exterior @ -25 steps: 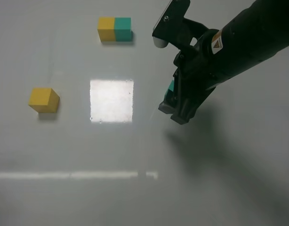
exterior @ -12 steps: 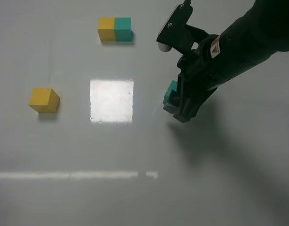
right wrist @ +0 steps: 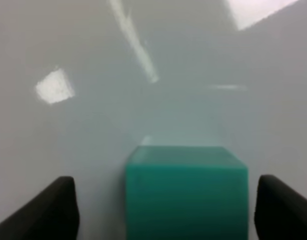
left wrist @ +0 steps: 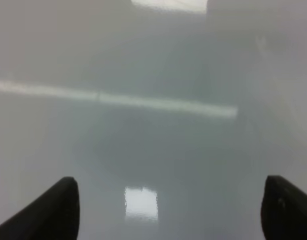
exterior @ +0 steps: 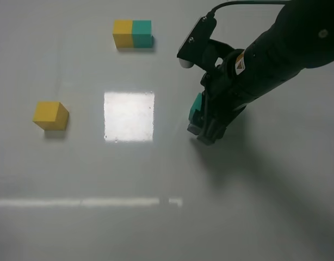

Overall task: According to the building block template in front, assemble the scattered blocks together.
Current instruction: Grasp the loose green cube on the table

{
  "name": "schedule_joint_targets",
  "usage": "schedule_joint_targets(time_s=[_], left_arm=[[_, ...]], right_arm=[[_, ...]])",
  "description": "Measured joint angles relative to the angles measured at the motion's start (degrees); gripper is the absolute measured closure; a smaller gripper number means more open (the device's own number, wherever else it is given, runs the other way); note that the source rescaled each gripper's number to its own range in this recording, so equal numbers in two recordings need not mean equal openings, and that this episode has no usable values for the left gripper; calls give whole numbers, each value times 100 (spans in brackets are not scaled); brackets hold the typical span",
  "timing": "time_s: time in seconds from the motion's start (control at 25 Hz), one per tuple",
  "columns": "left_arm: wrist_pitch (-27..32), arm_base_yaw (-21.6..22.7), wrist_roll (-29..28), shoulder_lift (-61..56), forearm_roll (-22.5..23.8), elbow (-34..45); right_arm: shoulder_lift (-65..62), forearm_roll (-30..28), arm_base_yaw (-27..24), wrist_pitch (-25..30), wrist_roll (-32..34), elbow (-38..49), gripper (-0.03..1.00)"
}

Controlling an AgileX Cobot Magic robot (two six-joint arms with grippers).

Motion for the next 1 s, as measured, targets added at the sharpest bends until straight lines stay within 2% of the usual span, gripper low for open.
schedule_joint_targets(time_s=[0.16, 0.28, 1.0], left_arm=[[0, 0, 0, 0, 0, 0], [0, 0, 0, 0, 0, 0], [0, 0, 0, 0, 0, 0]], right_arm=[[12, 22, -8, -5, -1, 0, 16], [12, 34, -48, -5, 11, 0, 19], [12, 21, -139, -202, 15, 0, 20]])
